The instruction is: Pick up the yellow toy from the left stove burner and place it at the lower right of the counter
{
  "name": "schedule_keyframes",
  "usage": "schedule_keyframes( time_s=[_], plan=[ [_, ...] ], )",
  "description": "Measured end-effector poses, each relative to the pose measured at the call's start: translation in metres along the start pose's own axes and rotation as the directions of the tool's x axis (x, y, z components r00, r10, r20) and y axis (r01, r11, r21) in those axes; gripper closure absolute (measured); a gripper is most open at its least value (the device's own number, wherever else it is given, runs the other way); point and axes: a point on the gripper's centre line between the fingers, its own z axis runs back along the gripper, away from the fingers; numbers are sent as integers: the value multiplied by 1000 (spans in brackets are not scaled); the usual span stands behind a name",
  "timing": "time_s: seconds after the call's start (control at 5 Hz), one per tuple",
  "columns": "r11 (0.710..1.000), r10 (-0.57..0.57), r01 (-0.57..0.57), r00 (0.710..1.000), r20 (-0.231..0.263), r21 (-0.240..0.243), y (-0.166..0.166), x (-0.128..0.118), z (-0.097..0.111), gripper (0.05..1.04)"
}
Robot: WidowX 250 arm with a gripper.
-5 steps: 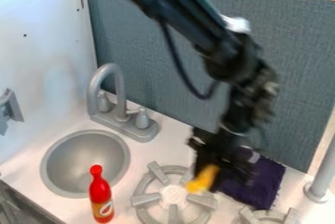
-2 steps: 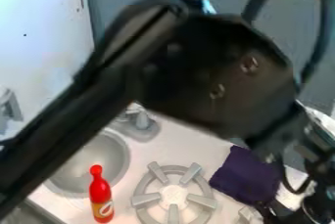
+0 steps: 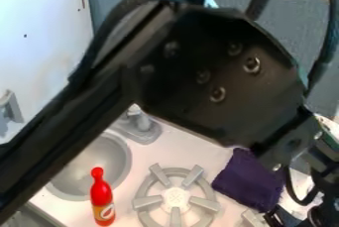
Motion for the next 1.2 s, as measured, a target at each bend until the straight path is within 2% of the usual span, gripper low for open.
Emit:
schedule_keyframes(
  time_s=[0.2, 0.4, 0.6, 0.8, 1.0, 1.2],
  plan=[
    [991, 108, -101, 991, 80, -83, 20, -15, 21, 263],
    [962, 235, -203, 957, 172, -184, 47, -19, 56, 74],
    [923, 301, -233, 932, 199, -305, 63, -32, 72, 77],
    [904, 357, -283, 911, 205, -319, 84, -49, 85, 79],
    [901, 402, -347, 893, 201, -262, 104, -83, 99, 79],
    [909, 399, -378, 911, 107, -175, 123, -115, 85, 79]
  ],
)
